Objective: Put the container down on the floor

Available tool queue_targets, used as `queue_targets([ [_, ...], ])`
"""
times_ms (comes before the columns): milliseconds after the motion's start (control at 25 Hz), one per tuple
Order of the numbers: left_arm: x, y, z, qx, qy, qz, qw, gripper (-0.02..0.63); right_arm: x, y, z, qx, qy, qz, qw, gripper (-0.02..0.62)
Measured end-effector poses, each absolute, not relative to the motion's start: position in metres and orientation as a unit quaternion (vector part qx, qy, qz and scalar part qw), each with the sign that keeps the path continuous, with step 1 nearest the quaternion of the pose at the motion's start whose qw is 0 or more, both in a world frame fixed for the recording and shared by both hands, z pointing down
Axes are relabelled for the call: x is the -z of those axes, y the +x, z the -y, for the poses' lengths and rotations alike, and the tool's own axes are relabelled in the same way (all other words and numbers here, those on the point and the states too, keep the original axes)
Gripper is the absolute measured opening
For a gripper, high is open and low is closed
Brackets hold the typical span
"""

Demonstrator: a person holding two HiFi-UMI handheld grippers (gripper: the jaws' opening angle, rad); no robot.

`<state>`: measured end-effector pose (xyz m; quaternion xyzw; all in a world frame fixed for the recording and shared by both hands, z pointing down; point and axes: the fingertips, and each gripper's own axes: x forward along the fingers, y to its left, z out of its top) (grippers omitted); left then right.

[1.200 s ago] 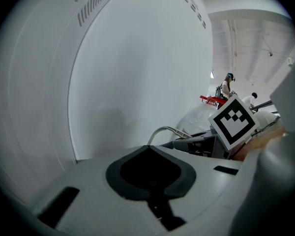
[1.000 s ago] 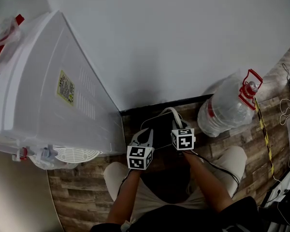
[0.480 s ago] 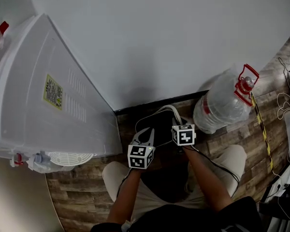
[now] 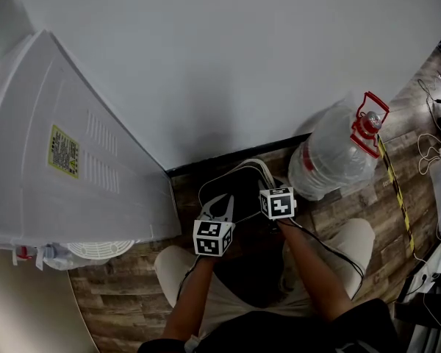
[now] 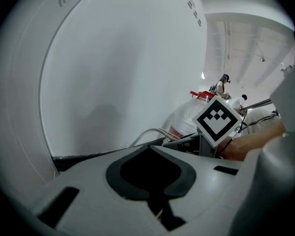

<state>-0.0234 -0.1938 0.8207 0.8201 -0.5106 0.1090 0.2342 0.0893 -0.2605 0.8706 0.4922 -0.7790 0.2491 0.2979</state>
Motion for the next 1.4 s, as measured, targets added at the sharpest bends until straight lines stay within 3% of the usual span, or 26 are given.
queue_targets([
  [720,-0.826,-0.003,0.202,-0.113,0.826,0.498,0.239,0.017,-0.904,0.122,0.260,-0.295,0.504,0.747,0.317,0.161],
  [1400,-0.830,0.016,0.207,-0.123,0.831,0.485,0.243,0.017,-0.892,0.137,0.265,-0.315,0.522,0.739,0.287,0.170],
])
